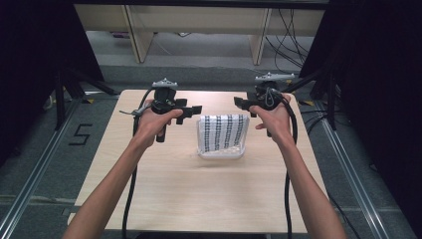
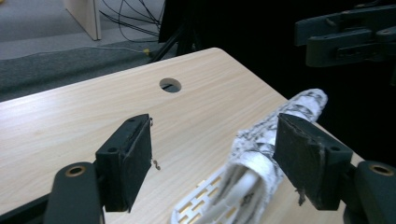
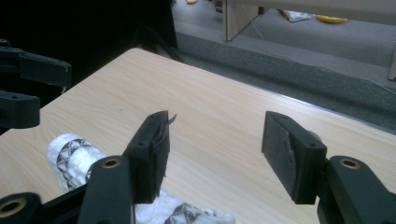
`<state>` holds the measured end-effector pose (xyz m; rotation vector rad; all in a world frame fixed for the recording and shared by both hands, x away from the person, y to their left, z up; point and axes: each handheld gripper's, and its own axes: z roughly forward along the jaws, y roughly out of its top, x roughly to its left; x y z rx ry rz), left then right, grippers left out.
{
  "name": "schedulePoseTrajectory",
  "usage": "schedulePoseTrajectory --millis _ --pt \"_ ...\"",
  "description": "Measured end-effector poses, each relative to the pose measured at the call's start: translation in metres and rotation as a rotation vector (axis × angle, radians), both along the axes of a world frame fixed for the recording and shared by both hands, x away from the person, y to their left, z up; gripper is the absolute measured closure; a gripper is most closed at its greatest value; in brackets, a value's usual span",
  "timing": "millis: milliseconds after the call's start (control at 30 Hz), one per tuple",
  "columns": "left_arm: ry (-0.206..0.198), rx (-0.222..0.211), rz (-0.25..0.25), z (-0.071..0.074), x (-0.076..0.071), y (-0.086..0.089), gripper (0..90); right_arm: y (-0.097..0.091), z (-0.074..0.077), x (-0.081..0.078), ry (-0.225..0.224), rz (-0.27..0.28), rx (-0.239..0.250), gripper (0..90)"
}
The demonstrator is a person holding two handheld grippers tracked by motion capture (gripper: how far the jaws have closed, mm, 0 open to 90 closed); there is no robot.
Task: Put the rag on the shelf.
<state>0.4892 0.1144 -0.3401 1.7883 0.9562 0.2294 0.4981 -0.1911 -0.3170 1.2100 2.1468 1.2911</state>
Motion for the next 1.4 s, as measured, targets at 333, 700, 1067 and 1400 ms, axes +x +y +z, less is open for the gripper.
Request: schedulePoseTrajectory --millis 333,700,1067,1400 --pt "-0.065 0.046 -0.026 0.010 -0.022 -0.003 26.4 0.001 0.007 -0.011 -0.008 0.018 0.011 40.3" --pt "-0.068 0.029 -0.051 0.011 -0.043 0.000 26.1 0.003 0.009 -0.028 -0.026 0.054 0.024 37.6" --pt "-0.092 0.024 -0.066 0.008 -0.063 0.004 25.7 0.002 0.011 -0.042 -0.037 0.075 0.040 36.2" --pt "-0.090 0.012 -0.078 0.004 -0.074 0.007 25.8 -0.002 0.009 -0.050 -0.045 0.090 0.041 34.7"
